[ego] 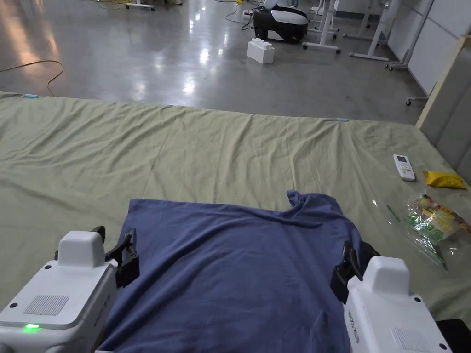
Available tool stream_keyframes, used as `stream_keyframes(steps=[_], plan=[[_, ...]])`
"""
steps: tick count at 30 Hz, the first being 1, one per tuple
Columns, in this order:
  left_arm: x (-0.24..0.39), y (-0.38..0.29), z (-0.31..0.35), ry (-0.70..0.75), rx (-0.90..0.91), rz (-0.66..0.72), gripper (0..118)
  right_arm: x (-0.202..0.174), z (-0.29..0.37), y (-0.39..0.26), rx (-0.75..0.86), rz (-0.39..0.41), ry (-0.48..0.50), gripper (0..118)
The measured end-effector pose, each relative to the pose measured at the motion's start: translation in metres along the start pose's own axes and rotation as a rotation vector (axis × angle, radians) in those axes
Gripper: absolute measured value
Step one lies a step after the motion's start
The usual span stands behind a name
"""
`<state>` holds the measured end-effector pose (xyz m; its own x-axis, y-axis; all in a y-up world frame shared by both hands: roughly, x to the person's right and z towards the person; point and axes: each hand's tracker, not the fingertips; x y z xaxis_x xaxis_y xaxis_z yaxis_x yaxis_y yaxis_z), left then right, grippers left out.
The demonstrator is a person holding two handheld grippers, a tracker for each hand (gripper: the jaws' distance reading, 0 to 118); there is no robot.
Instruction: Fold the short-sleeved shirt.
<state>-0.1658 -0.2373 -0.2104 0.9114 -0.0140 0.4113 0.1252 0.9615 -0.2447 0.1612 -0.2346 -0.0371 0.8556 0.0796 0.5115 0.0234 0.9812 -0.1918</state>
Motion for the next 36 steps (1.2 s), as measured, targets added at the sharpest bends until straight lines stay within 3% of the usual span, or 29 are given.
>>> stream_keyframes(steps=[3,7,12,18,25,27,28,32,36], plan=[[0.007,0.007,0.002,-0.011,0.017,0.006,12,-0.005,0.0,0.004,0.018,-0.03,-0.008,6],[0.006,0.01,0.001,-0.043,0.011,0.027,2,-0.009,-0.002,0.009,0.024,-0.043,0.0,2],[-0.003,0.009,0.004,-0.099,-0.061,0.024,1,-0.013,-0.001,0.012,0.043,0.017,0.017,2],[-0.044,-0.02,0.011,-0.04,-0.256,0.042,1,-0.009,0.001,0.003,-0.004,0.052,0.037,2],[-0.09,-0.065,-0.002,0.01,-0.563,0.161,2,-0.009,-0.004,-0.014,-0.081,0.028,0.053,2],[-0.095,-0.076,-0.006,0.038,-0.619,0.174,4,-0.01,-0.004,-0.017,-0.096,0.015,0.069,2],[-0.099,-0.081,-0.009,0.062,-0.625,0.178,12,-0.009,-0.005,-0.019,-0.107,0.004,0.082,2],[-0.106,-0.094,-0.014,0.066,-0.708,0.242,65,-0.009,-0.003,-0.024,-0.131,0.018,0.083,2],[-0.104,-0.112,-0.021,0.093,-0.812,0.22,69,-0.007,-0.003,-0.029,-0.149,0.017,0.083,2]])
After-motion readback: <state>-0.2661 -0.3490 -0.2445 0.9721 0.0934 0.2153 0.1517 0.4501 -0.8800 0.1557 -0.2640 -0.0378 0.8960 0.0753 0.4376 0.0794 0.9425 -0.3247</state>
